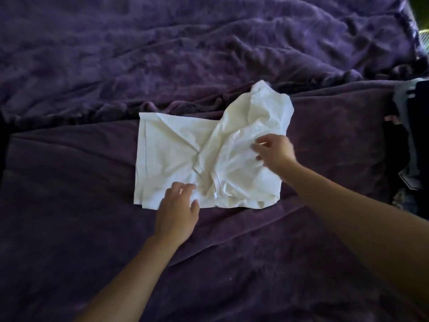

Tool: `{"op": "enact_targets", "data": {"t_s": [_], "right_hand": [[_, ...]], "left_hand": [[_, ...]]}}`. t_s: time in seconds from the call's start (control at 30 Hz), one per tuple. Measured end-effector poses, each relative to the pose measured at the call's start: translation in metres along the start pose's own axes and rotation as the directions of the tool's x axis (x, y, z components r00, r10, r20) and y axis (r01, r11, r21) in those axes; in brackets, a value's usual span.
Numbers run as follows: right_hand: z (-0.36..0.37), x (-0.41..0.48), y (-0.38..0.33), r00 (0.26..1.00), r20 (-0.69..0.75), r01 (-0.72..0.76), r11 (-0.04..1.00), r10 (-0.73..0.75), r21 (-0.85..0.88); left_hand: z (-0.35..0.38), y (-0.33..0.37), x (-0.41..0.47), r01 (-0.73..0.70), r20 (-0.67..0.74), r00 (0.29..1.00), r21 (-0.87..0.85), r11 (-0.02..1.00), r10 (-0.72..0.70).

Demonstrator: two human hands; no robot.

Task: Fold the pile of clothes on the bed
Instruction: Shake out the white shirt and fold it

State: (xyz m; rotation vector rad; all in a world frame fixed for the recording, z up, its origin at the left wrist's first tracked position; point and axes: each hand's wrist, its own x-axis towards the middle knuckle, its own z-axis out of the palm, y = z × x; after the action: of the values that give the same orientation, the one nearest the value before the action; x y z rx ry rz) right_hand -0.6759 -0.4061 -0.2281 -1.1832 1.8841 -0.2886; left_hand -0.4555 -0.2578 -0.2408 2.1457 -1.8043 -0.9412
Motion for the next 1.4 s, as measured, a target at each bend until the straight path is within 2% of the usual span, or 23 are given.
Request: {"op": "enact_targets", "data": {"t_s": [0.07, 0.13, 0.23, 0.33, 0.47, 0.53, 0.57, 0.6, 0.63, 0.7, 0.73, 0.77, 0.8, 0.83, 0.87, 0.93, 0.97, 1.0, 1.03, 1.1, 1.2, 1.27, 1.4], "right_hand": [[-0.032, 0.020, 0.012, 0.972, -0.233, -0.040, 0.998, 0.027, -0.049], [-0.055, 0.045, 0.011, 0.948, -0.306, -0.092, 0.996, 0.092, 0.014], [-0.061, 0.082, -0.010, 0.948, -0.211, -0.187, 0.951, 0.240, 0.245], [-0.057, 0.117, -0.022, 0.945, -0.101, -0.264, 0.907, 0.312, 0.329], [-0.059, 0.126, -0.043, 0.945, 0.236, -0.298, 0.893, 0.226, 0.336], [-0.068, 0.114, -0.054, 0.965, 0.262, -0.111, 0.920, 0.010, 0.375], [-0.074, 0.101, -0.057, 0.976, 0.147, 0.113, 0.946, -0.164, 0.302], [-0.080, 0.085, -0.054, 0.927, 0.033, 0.367, 0.922, -0.374, 0.124], [-0.082, 0.066, -0.044, 0.811, 0.017, 0.584, 0.807, -0.585, -0.086], [-0.082, 0.026, -0.007, 0.548, 0.204, 0.793, 0.427, -0.811, -0.434], [-0.078, 0.008, 0.019, 0.471, 0.354, 0.826, 0.263, -0.808, -0.499], [-0.074, -0.007, 0.044, 0.435, 0.481, 0.850, 0.171, -0.761, -0.498], [-0.070, -0.020, 0.066, 0.431, 0.543, 0.867, 0.162, -0.721, -0.472], [-0.067, -0.026, 0.083, 0.456, 0.525, 0.866, 0.222, -0.719, -0.449], [-0.066, -0.029, 0.093, 0.527, 0.430, 0.833, 0.345, -0.733, -0.433], [-0.065, -0.020, 0.096, 0.729, 0.061, 0.652, 0.664, -0.682, -0.367], [-0.065, -0.011, 0.094, 0.823, -0.108, 0.510, 0.808, -0.558, -0.295], [-0.063, -0.001, 0.088, 0.907, -0.185, 0.346, 0.920, -0.379, -0.185], [-0.059, 0.008, 0.083, 0.970, -0.167, 0.175, 0.984, -0.178, -0.037], [-0.046, 0.022, 0.074, 0.995, 0.003, -0.094, 0.961, 0.097, 0.261], [-0.026, 0.022, 0.067, 0.958, 0.217, -0.253, 0.903, 0.186, 0.346], [-0.024, 0.017, 0.062, 0.957, 0.211, -0.263, 0.905, 0.200, 0.334], [-0.040, -0.010, 0.033, 0.991, 0.122, -0.089, 0.931, 0.048, 0.355]], "left_hand": [[0.009, 0.013, 0.002, -0.126, 0.002, 0.992, 0.085, 0.988, 0.126], [0.021, 0.027, 0.006, -0.241, 0.007, 0.970, 0.129, 0.962, 0.243], [0.044, 0.041, 0.015, -0.317, 0.100, 0.947, 0.168, 0.933, 0.304], [0.061, 0.035, 0.022, -0.332, 0.253, 0.926, 0.191, 0.924, 0.281], [0.062, 0.019, 0.027, -0.315, 0.378, 0.894, 0.146, 0.938, 0.241], [0.056, 0.018, 0.030, -0.297, 0.373, 0.895, 0.089, 0.951, 0.244], [0.053, 0.019, 0.033, -0.286, 0.367, 0.898, 0.065, 0.956, 0.244], [0.050, 0.020, 0.035, -0.269, 0.365, 0.901, 0.042, 0.962, 0.236], [0.047, 0.021, 0.037, -0.242, 0.365, 0.905, 0.021, 0.970, 0.218], [0.041, 0.023, 0.041, -0.179, 0.344, 0.923, -0.008, 0.984, 0.171], [0.038, 0.024, 0.042, -0.151, 0.306, 0.940, -0.019, 0.988, 0.150], [0.034, 0.026, 0.043, -0.129, 0.244, 0.961, -0.027, 0.991, 0.132], [0.031, 0.028, 0.043, -0.116, 0.157, 0.980, -0.031, 0.993, 0.119], [0.027, 0.030, 0.044, -0.110, 0.054, 0.992, -0.028, 0.994, 0.112], [0.024, 0.033, 0.045, -0.116, -0.049, 0.992, -0.021, 0.993, 0.115], [0.021, 0.042, 0.047, -0.180, -0.201, 0.963, 0.021, 0.984, 0.180], [0.022, 0.049, 0.049, -0.240, -0.229, 0.941, 0.078, 0.968, 0.251], [0.024, 0.055, 0.051, -0.309, -0.212, 0.918, 0.149, 0.939, 0.335], [0.029, 0.061, 0.054, -0.372, -0.138, 0.905, 0.207, 0.905, 0.403], [0.042, 0.065, 0.057, -0.443, 0.127, 0.897, 0.277, 0.853, 0.424], [0.060, 0.054, 0.063, -0.394, 0.449, 0.864, 0.319, 0.862, 0.229], [0.061, 0.050, 0.062, -0.370, 0.433, 0.870, 0.257, 0.893, 0.236], [0.032, 0.035, 0.041, -0.234, 0.140, 0.963, 0.016, 0.972, 0.230]]}}
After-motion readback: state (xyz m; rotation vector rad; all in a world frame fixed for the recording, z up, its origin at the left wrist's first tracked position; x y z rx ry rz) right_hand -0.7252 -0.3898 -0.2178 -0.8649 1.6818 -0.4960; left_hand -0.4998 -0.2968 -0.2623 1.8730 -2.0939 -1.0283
